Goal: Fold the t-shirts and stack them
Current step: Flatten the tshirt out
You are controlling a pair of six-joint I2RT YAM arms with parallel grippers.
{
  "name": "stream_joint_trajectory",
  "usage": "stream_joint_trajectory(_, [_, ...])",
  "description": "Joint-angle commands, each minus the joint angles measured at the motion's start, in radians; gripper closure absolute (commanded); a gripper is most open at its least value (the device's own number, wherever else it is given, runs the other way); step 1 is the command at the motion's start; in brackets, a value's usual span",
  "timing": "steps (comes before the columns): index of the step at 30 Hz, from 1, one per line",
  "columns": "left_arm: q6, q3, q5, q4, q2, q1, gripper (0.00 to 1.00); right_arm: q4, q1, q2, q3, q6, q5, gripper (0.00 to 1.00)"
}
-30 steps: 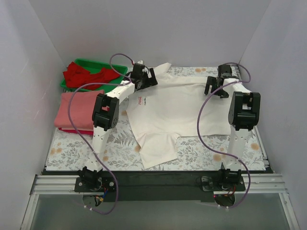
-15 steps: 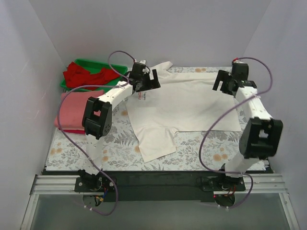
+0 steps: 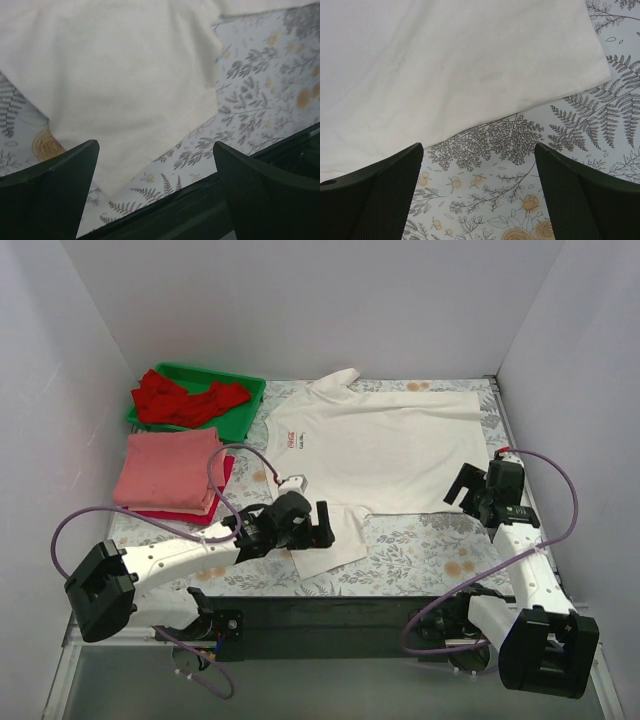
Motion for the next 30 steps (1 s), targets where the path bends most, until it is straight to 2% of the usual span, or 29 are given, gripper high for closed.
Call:
stream_joint_trajectory(1, [-0.186, -0.039, -0.154, -0.163, -0.048, -0.099, 0.02, 0.065, -0.005, -0.059, -0.005, -0.018, -0.023, 0.02])
stream_joint_trajectory(6, [-0.293, -0.078, -0.174, -0.235, -0.016, -0.167, 0.02, 0.062, -0.005, -0.071, -0.025, -0.022, -0.004, 0.02])
stream_joint_trajectory(9, [-0.321, -0.052, -0.180, -0.270, 0.047, -0.201, 0.03, 0.061, -0.005, -0.066, -0.028, -0.027, -0.001, 0.02])
stream_joint_trajectory(14, [-0.352, 0.014, -0.206, -0.350, 0.152, -0.250, 0.12, 0.053, -0.005, -0.085, -0.031, -0.026, -0.001, 0.02])
stream_joint_trajectory(19, [-0.388, 0.013, -0.228, -0.358, 0.213, -0.261, 0.18, 0.052, -0.005, -0.106, -0.040, -0.025, 0.019, 0.02])
stream_joint_trajectory(23, [-0.382, 0.040, -0.223, -0.364, 0.253, -0.262, 0.35, 0.052, -0.005, -0.112, -0.040, -0.024, 0.022, 0.02])
stream_joint_trajectory(30, [-0.381, 0.053, -0.214, -0.397, 0.322, -0.281, 0.44, 0.052, -0.005, -0.099, -0.040, -0.022, 0.023, 0.02])
